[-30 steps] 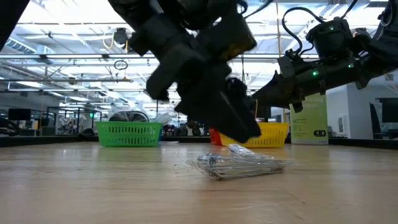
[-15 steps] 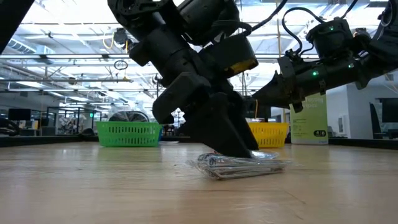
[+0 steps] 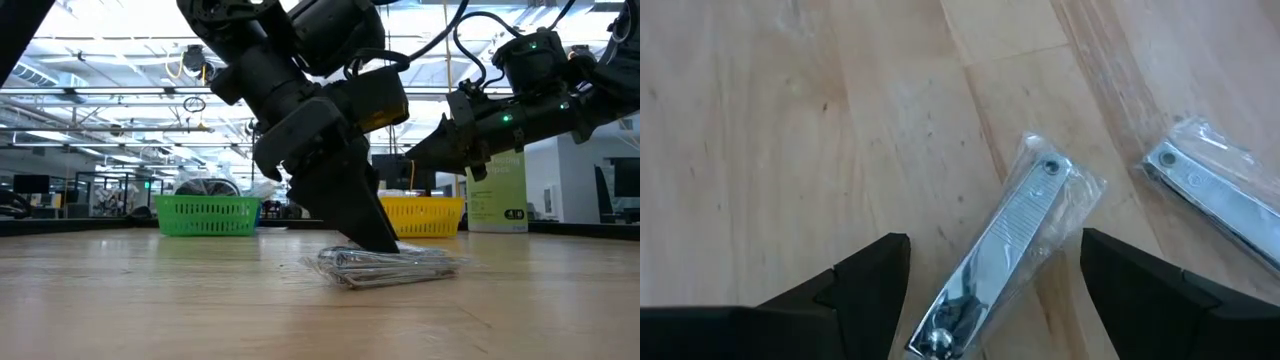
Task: Pick & Place Travel size toiletries
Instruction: Put the nail cutter into the yellow bin
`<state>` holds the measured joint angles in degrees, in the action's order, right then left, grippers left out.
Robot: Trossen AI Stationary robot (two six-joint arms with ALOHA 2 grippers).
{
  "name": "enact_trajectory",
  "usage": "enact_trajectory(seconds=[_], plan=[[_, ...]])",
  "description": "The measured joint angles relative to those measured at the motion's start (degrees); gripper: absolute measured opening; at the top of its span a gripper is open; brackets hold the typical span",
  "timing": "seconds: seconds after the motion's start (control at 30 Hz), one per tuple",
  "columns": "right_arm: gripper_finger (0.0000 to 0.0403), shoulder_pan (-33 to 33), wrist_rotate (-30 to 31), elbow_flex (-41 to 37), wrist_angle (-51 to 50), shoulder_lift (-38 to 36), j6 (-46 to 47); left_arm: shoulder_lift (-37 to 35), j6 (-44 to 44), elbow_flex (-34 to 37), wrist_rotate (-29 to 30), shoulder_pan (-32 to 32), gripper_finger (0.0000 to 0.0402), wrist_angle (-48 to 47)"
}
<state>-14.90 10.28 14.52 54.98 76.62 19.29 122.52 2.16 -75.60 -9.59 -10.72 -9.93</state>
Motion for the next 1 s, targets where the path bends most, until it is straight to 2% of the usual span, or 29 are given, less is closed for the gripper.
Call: enact_trajectory(seconds=[0.1, 0.2, 0.33, 0.47, 0.7, 0.83, 0.93, 1.0], plan=[[0.0167, 0.0, 0.0, 0.0, 0.0, 0.0, 0.0, 0.0, 0.6, 0.0, 0.1, -0.3, 0.0287, 0.0], [0.0167, 0.0, 0.0, 0.0, 0.0, 0.0, 0.0, 0.1, 1.1, 0.1, 0.3, -0.5, 0.0266, 0.0], [0.0167, 0.0, 0.0, 0.0, 0.0, 0.0, 0.0, 0.1, 1.1, 0.1, 0.2, -0.6, 0.0212, 0.1], [0.0167, 0.0, 0.0, 0.0, 0.0, 0.0, 0.0, 0.1, 0.0, 0.3, 4.0, -0.7, 0.0157, 2.1], [0.0167, 0.0, 0.0, 0.0, 0.0, 0.0, 0.0, 0.2, 2.4, 0.3, 4.4, -0.8, 0.0093, 3.4], [0.0167, 0.0, 0.0, 0.0, 0.0, 0.0, 0.0, 0.2, 3.5, 0.3, 5.2, -1.1, 0.0043, 3.6], [0.0167, 0.0, 0.0, 0.0, 0.0, 0.0, 0.0, -0.4, 4.5, 0.3, 6.9, -1.1, 0.0038, 3.4], [0.0167, 0.0, -0.1, 0.0, 0.0, 0.0, 0.1, -1.5, 6.3, 0.4, 10.3, -1.4, 0.0038, 2.3]])
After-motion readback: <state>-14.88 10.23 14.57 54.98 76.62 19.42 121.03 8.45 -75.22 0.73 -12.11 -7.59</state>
